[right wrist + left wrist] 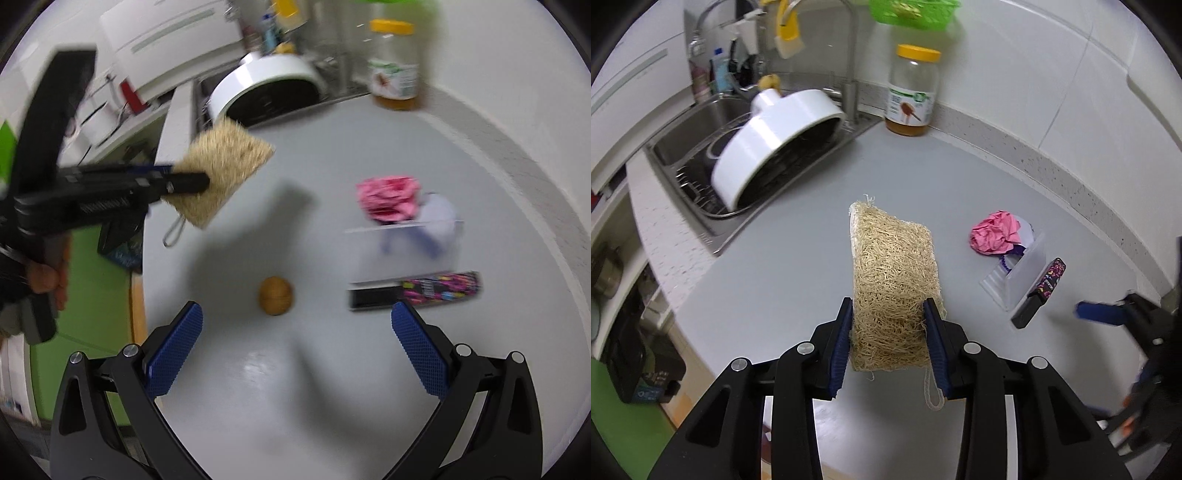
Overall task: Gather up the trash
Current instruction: 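Grasp the brown ball with the right tool while the left tool holds the loofah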
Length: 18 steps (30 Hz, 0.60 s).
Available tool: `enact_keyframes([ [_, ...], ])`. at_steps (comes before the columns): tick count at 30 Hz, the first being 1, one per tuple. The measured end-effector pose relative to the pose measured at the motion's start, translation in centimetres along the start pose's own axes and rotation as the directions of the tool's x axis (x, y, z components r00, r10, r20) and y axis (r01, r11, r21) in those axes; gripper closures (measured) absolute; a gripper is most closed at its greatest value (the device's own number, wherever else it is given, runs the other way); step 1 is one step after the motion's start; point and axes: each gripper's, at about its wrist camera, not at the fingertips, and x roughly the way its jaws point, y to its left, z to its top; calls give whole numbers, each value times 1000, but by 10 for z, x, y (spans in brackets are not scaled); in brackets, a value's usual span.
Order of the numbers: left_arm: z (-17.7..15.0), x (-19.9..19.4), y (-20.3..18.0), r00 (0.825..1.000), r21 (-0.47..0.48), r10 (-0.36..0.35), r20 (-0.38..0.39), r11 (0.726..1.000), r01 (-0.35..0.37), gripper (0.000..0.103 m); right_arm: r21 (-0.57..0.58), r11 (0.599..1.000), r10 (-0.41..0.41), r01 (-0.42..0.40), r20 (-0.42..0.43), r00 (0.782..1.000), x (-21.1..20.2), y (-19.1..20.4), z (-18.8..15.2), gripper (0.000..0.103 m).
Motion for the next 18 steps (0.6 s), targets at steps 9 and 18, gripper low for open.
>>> enact_keyframes([
  [9,-21,-14,34,1000,-64,14,4,998,-14,66,-87,996,-13,4,-97,995,56,18,9,7],
  [18,-31,-13,48,1000,-95,18,-2,995,-18,66,-120,991,-79,65,-118,990,71,13,8,47],
])
